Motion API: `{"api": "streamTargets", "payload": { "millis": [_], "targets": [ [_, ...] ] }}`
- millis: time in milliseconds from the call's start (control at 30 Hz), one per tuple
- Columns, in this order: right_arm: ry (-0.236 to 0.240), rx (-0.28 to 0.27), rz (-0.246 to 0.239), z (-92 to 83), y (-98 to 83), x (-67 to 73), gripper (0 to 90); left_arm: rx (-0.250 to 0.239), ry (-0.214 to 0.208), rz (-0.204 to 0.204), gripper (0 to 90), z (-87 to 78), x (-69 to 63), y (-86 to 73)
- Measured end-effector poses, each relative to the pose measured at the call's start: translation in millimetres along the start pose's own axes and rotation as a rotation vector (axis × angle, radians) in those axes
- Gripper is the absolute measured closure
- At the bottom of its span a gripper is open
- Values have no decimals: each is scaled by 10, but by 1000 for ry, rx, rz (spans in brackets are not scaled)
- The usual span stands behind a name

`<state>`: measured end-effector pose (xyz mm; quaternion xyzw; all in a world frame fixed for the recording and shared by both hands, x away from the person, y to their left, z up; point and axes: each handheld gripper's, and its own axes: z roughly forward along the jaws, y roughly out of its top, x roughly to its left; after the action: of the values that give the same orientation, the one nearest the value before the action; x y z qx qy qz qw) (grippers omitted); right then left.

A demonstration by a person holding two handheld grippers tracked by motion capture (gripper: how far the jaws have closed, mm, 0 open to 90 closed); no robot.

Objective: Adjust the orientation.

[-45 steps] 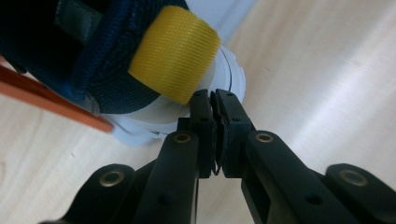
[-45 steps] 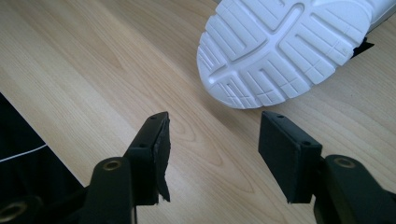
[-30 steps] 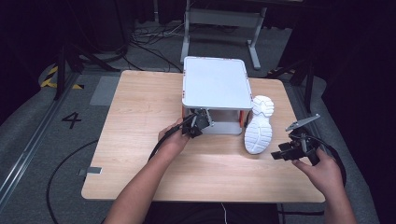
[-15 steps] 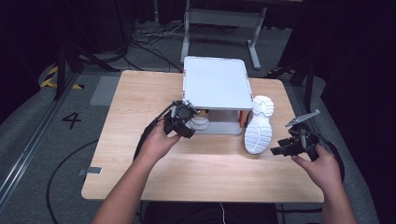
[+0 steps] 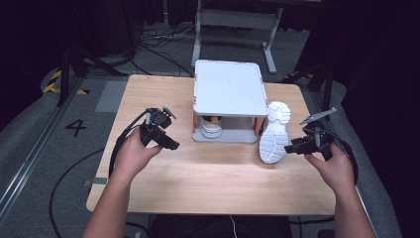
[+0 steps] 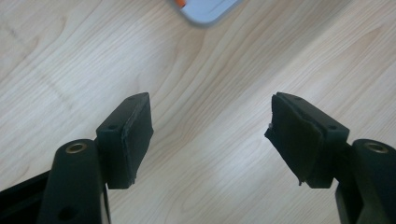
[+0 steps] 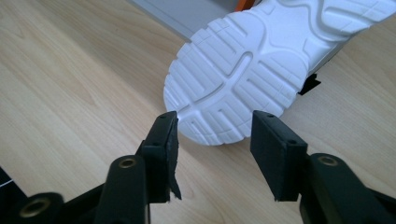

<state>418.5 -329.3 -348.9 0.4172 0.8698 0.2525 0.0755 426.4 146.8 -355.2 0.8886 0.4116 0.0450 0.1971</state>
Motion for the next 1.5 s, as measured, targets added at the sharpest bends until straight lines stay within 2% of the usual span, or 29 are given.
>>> {"api": "streamTargets", "payload": {
  "millis": [267, 300, 333, 400, 433, 467, 533, 633, 700, 733, 767, 833, 900, 967, 1000, 1067, 1100, 1133, 1167, 1233, 1367, 1500],
  "targets": [
    [-4, -14, 8, 126, 249, -91, 649, 46, 15, -98, 289, 56, 222, -199],
    [-1, -15, 13, 137, 293, -107, 667, 49, 5, -115, 289, 70, 223, -210],
    [1, -19, 17, 140, 322, -115, 690, 60, 16, -108, 288, 82, 239, -226],
    [13, -35, 16, 175, 403, -137, 773, 65, 21, -130, 286, 90, 245, -251],
    [-3, -32, 21, 209, 434, -142, 811, 62, 32, -142, 285, 78, 257, -258],
    [-40, -27, 19, 254, 466, -142, 852, 56, 31, -152, 291, 72, 259, -262],
    [-65, -26, 4, 327, 514, -131, 897, 46, 33, -147, 293, 54, 268, -264],
    [-94, -10, -11, 398, 543, -106, 900, 38, 31, -143, 286, 47, 265, -256],
    [-121, 3, -10, 476, 572, -131, 900, 51, 43, -123, 285, 71, 256, -245],
    [-120, 3, -3, 510, 586, -156, 900, 58, 37, -127, 284, 92, 242, -240],
    [-127, 6, 3, 556, 601, -178, 900, 68, 50, -113, 284, 98, 242, -234],
    [-147, 18, 1, 623, 606, -192, 900, 70, 40, -120, 283, 116, 222, -229],
    [-154, 27, 1, 673, 577, -226, 900, 71, 51, -105, 283, 117, 218, -221],
    [-120, 6, 37, 652, 532, -289, 900, 69, 41, -118, 283, 130, 205, -212],
    [-120, 2, 55, 635, 498, -326, 900, 75, 40, -114, 283, 132, 204, -207],
    [-129, 1, 75, 599, 434, -376, 900, 76, 51, -97, 283, 136, 200, -198],
    [-129, 2, 84, 577, 390, -410, 900, 74, 38, -107, 283, 147, 185, -195],
    [-131, 9, 104, 553, 343, -442, 900, 83, 43, -98, 283, 146, 182, -187],
    [-144, 16, 117, 532, 293, -480, 899, 81, 48, -88, 283, 151, 182, -180],
    [-182, 41, 148, 501, 191, -551, 898, 83, 32, -97, 283, 169, 163, -159],
    [-182, 61, 222, 476, -5, -716, 884, 89, 35, -82, 283, 187, 138, -109],
    [-190, 87, 262, 494, -123, -808, 887, 92, 27, -70, 282, 209, 111, -70]
  ]
}}
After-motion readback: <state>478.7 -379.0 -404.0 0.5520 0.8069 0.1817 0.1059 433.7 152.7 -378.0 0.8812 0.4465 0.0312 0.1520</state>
